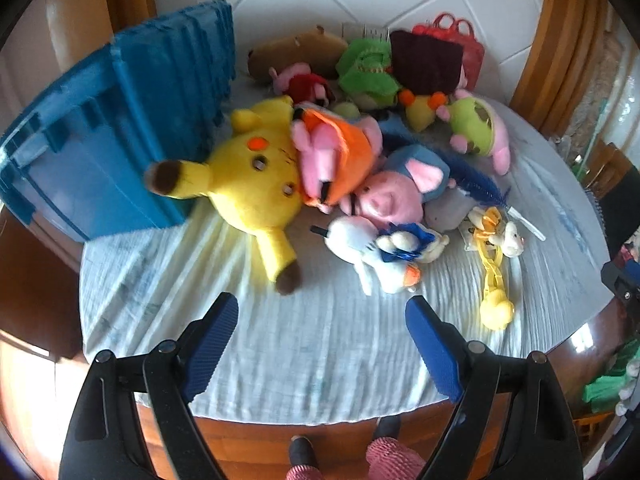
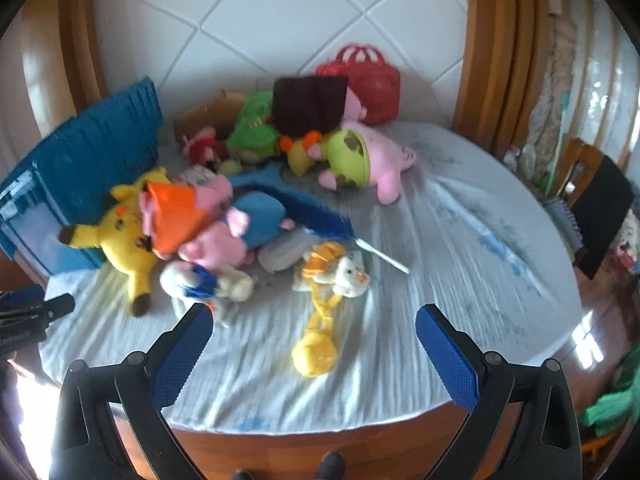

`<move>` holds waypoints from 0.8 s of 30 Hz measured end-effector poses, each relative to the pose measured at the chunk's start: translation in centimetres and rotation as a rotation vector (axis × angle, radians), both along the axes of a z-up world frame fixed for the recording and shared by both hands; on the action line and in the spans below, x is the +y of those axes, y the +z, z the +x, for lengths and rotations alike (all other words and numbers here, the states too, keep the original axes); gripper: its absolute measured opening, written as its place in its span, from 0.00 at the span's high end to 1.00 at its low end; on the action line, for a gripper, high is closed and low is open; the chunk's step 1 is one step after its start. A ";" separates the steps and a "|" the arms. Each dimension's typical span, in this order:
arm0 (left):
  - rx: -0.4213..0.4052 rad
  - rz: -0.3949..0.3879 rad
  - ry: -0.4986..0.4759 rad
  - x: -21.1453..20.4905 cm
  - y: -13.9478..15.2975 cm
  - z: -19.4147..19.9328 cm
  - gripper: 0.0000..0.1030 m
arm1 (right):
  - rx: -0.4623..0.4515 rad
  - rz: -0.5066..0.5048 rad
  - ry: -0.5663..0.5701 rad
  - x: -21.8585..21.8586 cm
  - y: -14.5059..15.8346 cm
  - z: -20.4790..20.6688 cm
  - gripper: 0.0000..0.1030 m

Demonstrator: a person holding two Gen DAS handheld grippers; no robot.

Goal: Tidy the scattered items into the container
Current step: 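Reach both grippers toward the pile of plush toys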

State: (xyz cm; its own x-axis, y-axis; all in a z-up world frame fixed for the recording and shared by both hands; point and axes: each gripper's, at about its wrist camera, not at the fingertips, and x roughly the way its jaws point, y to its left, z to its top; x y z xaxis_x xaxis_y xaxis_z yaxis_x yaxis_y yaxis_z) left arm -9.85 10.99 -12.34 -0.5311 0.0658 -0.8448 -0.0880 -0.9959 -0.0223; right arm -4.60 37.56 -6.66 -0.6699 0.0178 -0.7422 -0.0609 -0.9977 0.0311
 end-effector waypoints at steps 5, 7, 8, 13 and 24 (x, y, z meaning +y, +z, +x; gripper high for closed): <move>-0.077 -0.017 0.052 4.7 -3.4 -1.3 0.16 | -0.094 -0.043 0.067 4.3 -4.1 -4.3 0.00; -0.117 -0.024 0.065 6.1 -5.0 -1.4 0.17 | -0.143 -0.060 0.099 5.3 -6.2 -5.8 0.00; -0.133 -0.027 0.072 6.6 -5.7 -1.5 0.16 | -0.161 -0.062 0.110 5.5 -6.9 -6.3 0.00; -0.198 -0.008 0.134 7.7 -8.8 -2.7 0.17 | -0.248 -0.073 0.184 5.2 -10.3 -8.0 0.01; -0.216 -0.009 0.191 8.6 -13.2 -7.4 0.17 | -0.297 -0.096 0.204 4.5 -13.8 -10.9 0.04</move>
State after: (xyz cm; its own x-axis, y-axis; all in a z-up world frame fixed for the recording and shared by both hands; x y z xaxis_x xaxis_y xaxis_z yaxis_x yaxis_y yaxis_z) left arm -17.23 19.63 -25.51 -0.3408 -0.0257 -0.9398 0.1070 -0.9942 -0.0116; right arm -15.46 42.08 -20.51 -0.4080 -0.1730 -0.8964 0.1181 -0.9836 0.1361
